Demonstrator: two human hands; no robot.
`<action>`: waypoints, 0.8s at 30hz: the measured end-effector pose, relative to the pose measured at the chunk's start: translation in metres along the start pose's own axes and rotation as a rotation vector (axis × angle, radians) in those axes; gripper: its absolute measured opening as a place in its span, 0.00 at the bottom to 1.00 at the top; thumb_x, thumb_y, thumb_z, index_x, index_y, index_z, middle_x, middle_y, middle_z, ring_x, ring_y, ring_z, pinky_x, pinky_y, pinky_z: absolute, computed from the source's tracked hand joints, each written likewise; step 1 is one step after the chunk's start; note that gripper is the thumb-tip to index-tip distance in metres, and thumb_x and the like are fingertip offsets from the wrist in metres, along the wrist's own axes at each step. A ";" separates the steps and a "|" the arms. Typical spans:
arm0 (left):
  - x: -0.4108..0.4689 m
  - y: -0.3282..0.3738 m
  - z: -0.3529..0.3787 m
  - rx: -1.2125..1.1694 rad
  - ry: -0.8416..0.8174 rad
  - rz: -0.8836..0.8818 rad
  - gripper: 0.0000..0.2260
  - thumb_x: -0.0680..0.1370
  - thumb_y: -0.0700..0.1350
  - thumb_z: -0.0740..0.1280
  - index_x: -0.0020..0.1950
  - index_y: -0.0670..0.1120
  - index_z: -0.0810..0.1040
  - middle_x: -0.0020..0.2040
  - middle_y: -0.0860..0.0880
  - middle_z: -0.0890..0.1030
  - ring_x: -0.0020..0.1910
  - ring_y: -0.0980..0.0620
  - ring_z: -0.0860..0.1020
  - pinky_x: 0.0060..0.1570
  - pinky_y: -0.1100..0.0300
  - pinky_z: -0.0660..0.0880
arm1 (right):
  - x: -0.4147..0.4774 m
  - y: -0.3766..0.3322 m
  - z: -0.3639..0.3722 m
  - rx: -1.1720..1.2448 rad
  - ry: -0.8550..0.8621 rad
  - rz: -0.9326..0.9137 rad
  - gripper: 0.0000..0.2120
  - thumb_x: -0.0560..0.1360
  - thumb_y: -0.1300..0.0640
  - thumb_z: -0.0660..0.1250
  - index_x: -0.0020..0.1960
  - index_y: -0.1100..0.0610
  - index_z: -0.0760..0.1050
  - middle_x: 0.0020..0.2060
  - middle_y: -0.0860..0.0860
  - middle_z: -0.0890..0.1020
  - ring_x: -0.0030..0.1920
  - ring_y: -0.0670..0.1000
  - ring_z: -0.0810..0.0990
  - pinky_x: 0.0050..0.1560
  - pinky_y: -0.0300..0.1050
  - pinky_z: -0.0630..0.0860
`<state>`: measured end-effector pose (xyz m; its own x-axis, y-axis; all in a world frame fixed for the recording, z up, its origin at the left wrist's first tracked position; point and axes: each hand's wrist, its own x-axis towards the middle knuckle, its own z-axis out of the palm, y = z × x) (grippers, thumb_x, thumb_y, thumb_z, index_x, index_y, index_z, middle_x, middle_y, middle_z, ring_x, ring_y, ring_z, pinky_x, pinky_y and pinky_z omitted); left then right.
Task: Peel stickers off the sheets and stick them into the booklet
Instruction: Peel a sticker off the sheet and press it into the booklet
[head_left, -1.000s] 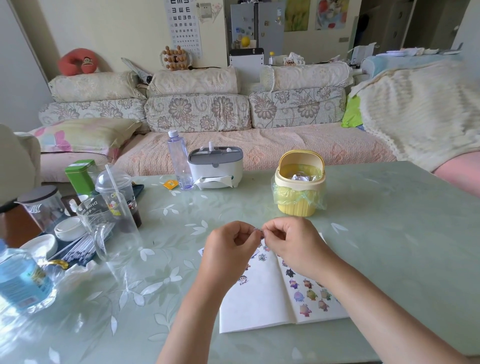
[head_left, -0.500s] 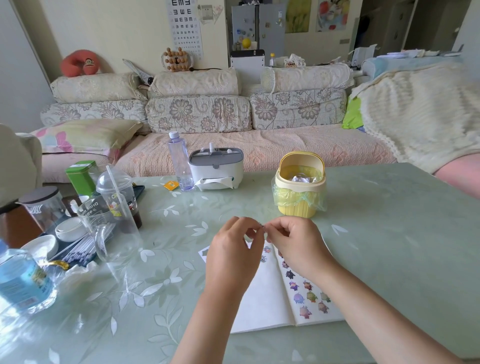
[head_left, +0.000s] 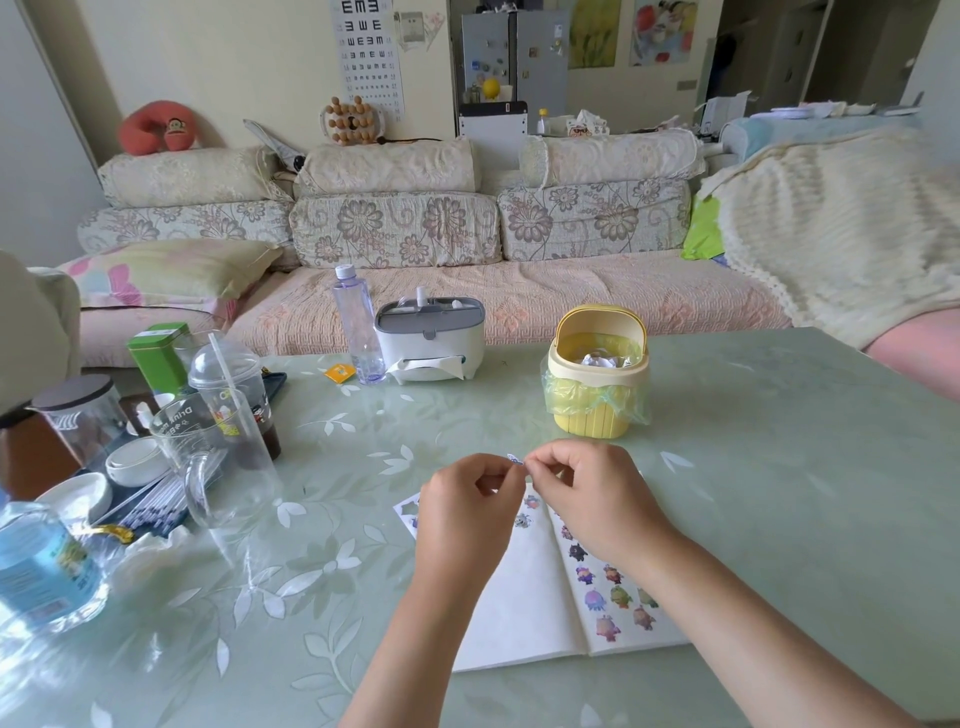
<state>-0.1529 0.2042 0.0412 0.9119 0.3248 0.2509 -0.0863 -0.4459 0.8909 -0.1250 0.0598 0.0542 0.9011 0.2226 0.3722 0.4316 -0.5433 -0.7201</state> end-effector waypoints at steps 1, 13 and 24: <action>0.000 0.001 -0.001 0.007 -0.004 0.005 0.06 0.75 0.47 0.69 0.37 0.52 0.82 0.27 0.58 0.78 0.27 0.56 0.73 0.35 0.47 0.82 | 0.000 0.000 0.000 -0.011 0.000 -0.003 0.07 0.78 0.54 0.68 0.43 0.51 0.83 0.27 0.33 0.77 0.25 0.43 0.73 0.30 0.32 0.65; -0.001 0.006 0.000 0.032 -0.033 0.087 0.07 0.77 0.45 0.68 0.38 0.50 0.79 0.28 0.58 0.75 0.27 0.53 0.73 0.33 0.48 0.78 | -0.001 -0.003 0.005 0.074 0.021 0.084 0.07 0.78 0.54 0.68 0.42 0.49 0.83 0.27 0.36 0.79 0.24 0.44 0.73 0.30 0.37 0.69; 0.001 0.005 -0.002 -0.154 -0.161 0.030 0.08 0.79 0.44 0.65 0.40 0.49 0.77 0.28 0.59 0.73 0.29 0.56 0.69 0.32 0.50 0.71 | 0.003 -0.002 -0.002 0.424 -0.068 0.239 0.05 0.78 0.54 0.70 0.44 0.51 0.83 0.37 0.47 0.84 0.29 0.48 0.80 0.28 0.40 0.71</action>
<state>-0.1531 0.2041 0.0468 0.9593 0.1700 0.2254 -0.1635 -0.3164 0.9344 -0.1237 0.0597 0.0584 0.9717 0.1917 0.1382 0.1784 -0.2115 -0.9610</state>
